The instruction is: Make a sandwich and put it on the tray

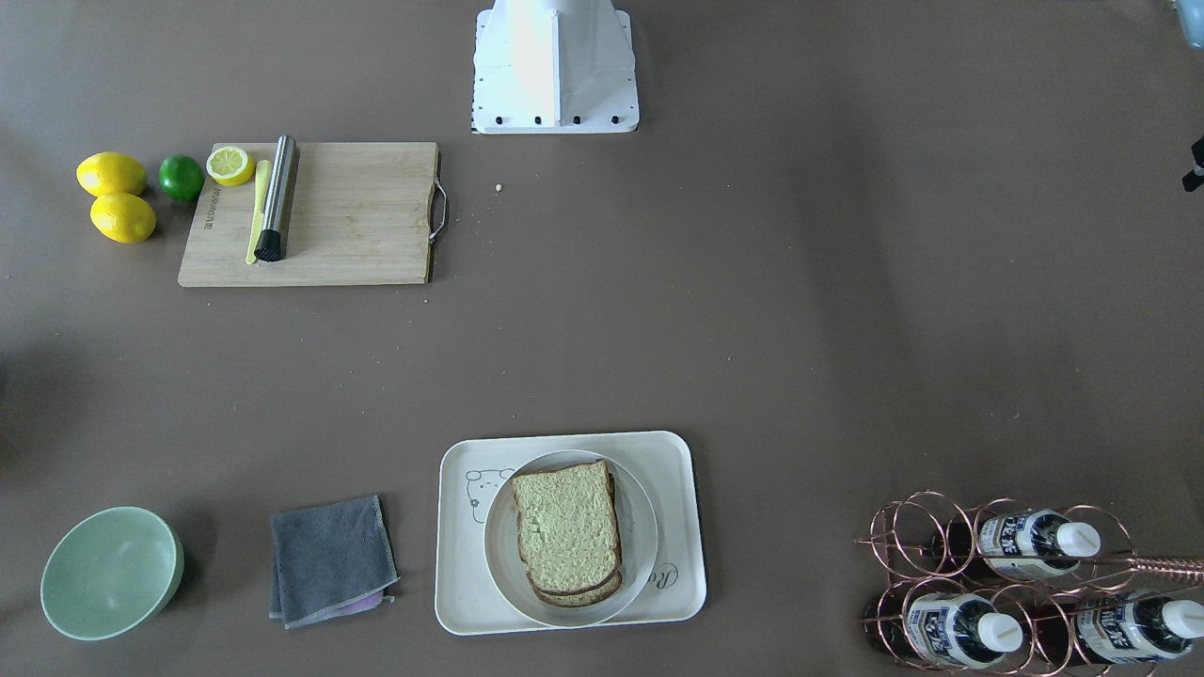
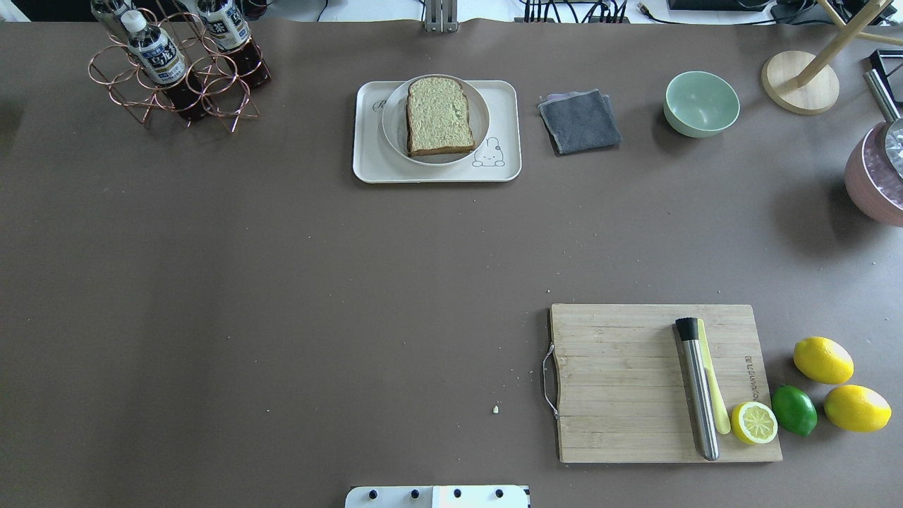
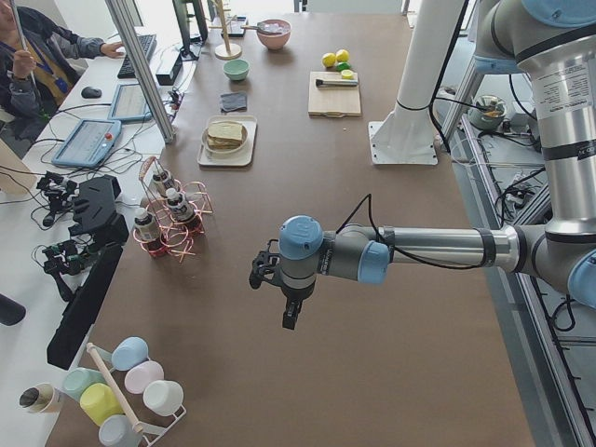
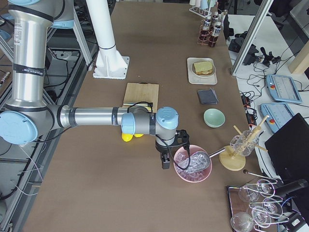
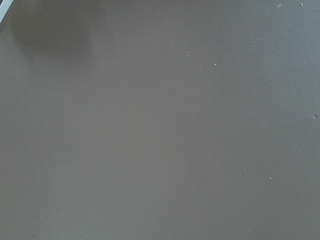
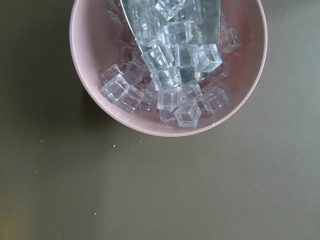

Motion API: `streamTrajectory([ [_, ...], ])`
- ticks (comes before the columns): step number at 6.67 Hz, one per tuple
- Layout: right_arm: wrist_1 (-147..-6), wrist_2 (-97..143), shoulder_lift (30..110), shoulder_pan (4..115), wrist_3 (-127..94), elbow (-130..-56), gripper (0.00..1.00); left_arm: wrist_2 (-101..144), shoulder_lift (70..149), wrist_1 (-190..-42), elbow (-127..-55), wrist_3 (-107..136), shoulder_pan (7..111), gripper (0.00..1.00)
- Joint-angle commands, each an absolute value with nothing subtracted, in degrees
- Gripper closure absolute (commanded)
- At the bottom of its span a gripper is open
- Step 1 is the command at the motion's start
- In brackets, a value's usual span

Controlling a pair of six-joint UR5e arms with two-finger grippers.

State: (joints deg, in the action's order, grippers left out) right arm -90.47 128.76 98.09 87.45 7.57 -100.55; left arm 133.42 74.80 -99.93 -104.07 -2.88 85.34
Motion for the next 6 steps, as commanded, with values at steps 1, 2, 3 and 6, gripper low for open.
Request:
streamTrajectory([
  [1, -90.5, 128.7, 98.0, 87.5, 7.6, -100.5, 0.0, 133.4, 75.0, -99.9, -103.7, -2.7, 85.3, 0.03],
  [2, -90.5, 128.8, 98.0, 87.5, 7.6, -100.5, 0.0, 133.4, 75.0, -100.0, -103.4, -2.7, 85.4, 0.03],
  [3, -90.4, 128.7, 98.0, 87.5, 7.6, -100.4, 0.0, 133.4, 75.1, -100.0, -103.2, -2.7, 85.4, 0.03],
  [6, -90.3, 128.4, 97.9, 87.5, 7.6, -100.3, 0.0, 133.4, 74.8, -100.0, -103.4, -2.7, 85.9, 0.03],
])
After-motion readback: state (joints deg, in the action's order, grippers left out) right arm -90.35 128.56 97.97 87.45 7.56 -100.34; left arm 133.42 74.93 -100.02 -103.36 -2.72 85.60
